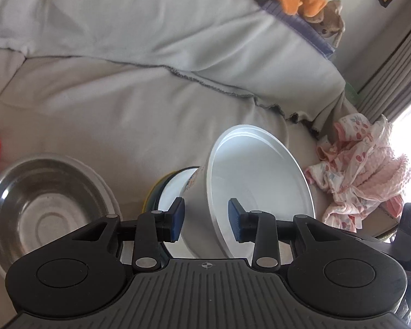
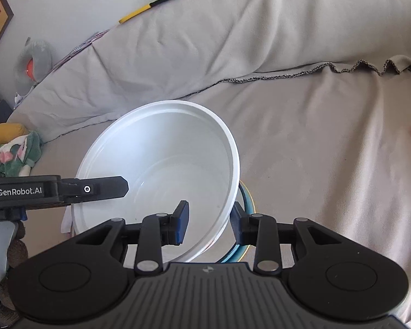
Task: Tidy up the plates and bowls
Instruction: 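Lower the white bowl into the blue bowl and open the right gripper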
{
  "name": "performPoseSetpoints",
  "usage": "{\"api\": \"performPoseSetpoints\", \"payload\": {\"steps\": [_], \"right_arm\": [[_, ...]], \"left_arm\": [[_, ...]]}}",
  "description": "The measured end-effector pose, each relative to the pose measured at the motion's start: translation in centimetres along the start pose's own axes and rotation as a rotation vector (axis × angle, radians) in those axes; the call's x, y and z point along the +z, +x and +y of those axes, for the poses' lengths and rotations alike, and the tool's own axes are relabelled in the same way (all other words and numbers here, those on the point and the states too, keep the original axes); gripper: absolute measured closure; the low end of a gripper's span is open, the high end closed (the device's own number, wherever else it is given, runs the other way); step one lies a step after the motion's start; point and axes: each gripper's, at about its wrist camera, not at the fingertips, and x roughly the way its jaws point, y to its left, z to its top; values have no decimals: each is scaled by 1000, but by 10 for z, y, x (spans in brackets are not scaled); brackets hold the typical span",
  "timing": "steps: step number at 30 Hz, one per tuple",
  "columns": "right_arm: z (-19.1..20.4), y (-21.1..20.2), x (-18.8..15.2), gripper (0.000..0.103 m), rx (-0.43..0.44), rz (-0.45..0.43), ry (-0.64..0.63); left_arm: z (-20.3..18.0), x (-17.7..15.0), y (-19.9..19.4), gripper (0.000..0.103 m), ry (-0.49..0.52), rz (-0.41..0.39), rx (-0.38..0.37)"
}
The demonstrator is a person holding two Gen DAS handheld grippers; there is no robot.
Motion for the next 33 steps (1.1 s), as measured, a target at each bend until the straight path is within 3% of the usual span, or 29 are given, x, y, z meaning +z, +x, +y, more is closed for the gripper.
{"api": "performPoseSetpoints", "payload": {"steps": [8, 15, 19, 24, 29, 31, 33], "right_arm": [[0, 11, -24, 70, -77, -132, 65], [-5, 5, -26, 69, -59, -170, 96], [-4, 11, -31, 69, -120, -155, 78], [-4, 15, -40, 69, -167, -133, 81], [18, -23, -36, 69, -168, -253, 19], [31, -40, -35, 68, -139, -304, -18], [49, -50, -34, 52, -93, -323, -60]], "left_arm": [[12, -8, 10, 66, -13, 25, 0], [18, -9, 1, 66, -32, -19, 3], [17, -11, 1, 67, 9, -24, 64], [27, -17, 0, 71, -36, 15, 26], [47, -16, -47, 71, -66, -92, -7], [62, -16, -75, 71, -80, -157, 16], [81, -17, -101, 71, -92, -212, 68]]}}
